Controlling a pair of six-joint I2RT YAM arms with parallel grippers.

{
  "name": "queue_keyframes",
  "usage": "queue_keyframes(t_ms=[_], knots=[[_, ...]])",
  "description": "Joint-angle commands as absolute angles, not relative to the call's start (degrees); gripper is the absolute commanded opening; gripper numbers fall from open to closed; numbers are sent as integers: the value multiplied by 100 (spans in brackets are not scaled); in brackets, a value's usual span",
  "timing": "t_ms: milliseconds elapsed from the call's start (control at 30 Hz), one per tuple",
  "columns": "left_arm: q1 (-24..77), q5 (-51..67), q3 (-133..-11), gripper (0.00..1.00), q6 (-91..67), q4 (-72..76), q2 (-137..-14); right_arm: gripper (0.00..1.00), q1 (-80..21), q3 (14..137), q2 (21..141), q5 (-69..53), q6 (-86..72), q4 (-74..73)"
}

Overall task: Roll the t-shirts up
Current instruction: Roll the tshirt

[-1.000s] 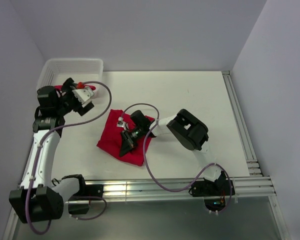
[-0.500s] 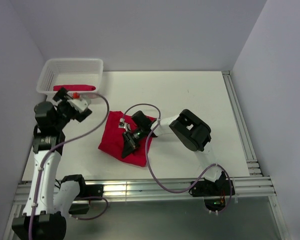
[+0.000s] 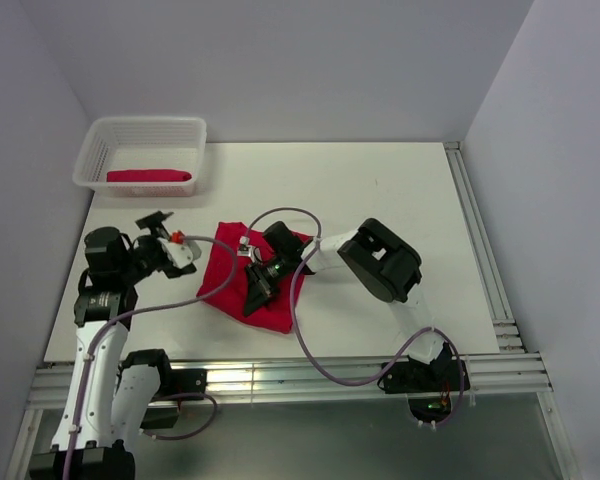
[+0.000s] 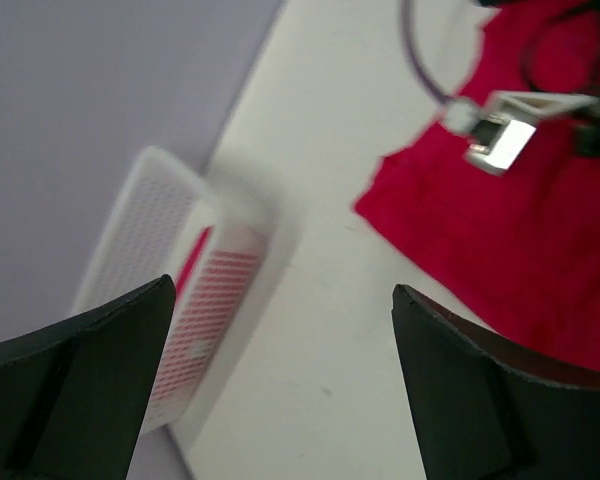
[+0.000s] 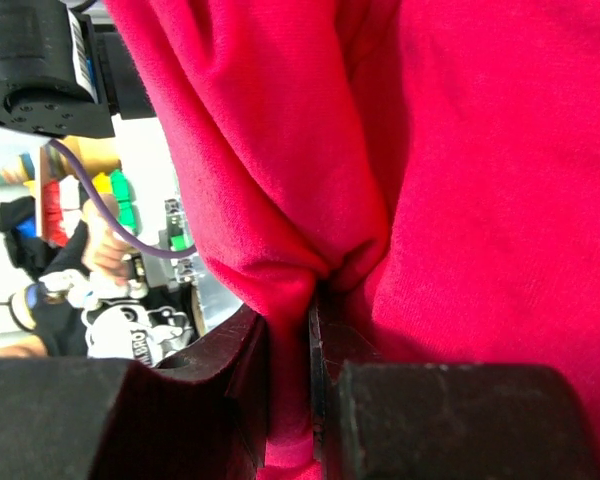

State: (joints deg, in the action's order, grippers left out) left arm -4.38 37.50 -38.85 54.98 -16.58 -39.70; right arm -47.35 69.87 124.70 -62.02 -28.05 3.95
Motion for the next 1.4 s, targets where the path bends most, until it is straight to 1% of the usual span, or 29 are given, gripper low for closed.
queue_keyframes(t_ms=[0,33,100,133,233,400,467,633,733,867,1000,1067,1233,1300,1367], knots=[[-360,4709,-3596,95,6764,-3158,-3999,0,-4720,7066,12726,-6204,-3057,430],[-334,4807,-3377,94,7498,-3399,-3982,0,-4720,7093,12761,-6266,-3137,474],[-299,4947,-3139,94,8039,-3866,-3964,0,-4729,7197,12875,-6328,-3366,545],[-264,4974,-2929,95,8599,-3998,-3973,0,-4720,7250,12902,-6346,-3401,510],[-220,5054,-2612,99,9445,-4245,-4034,0,-4729,7312,12929,-6451,-3647,650],[-150,5027,-2435,99,9991,-4069,-4166,0,-4711,7496,12998,-6548,-3841,642],[-114,5071,-2391,99,10256,-4174,-4184,0,-4711,7558,13043,-6583,-3850,563],[-70,4993,-2312,100,11677,-4956,-4298,0,-4711,7646,13105,-6627,-3902,510],[-53,4800,-2189,100,11978,-4914,-4403,0,-4702,7603,13069,-6627,-3937,580],[-1,4685,-2118,98,11840,-4422,-4579,0,-4702,7515,13043,-6671,-4060,782],[543,4536,-2171,97,11033,-3756,-4798,0,-4702,7541,13078,-6680,-4008,721],[711,4369,-2127,97,10890,-3517,-4843,0,-4693,7532,13069,-6688,-4034,747],[1028,4140,-2144,90,10521,-3086,-5045,0,-4702,7559,12990,-6688,-3964,650],[1072,4052,-2145,85,10407,-2980,-5158,0,-4702,7550,12964,-6706,-3981,668],[1090,3973,-2127,84,10398,-2839,-5220,0,-4702,7559,12946,-6706,-4008,712]])
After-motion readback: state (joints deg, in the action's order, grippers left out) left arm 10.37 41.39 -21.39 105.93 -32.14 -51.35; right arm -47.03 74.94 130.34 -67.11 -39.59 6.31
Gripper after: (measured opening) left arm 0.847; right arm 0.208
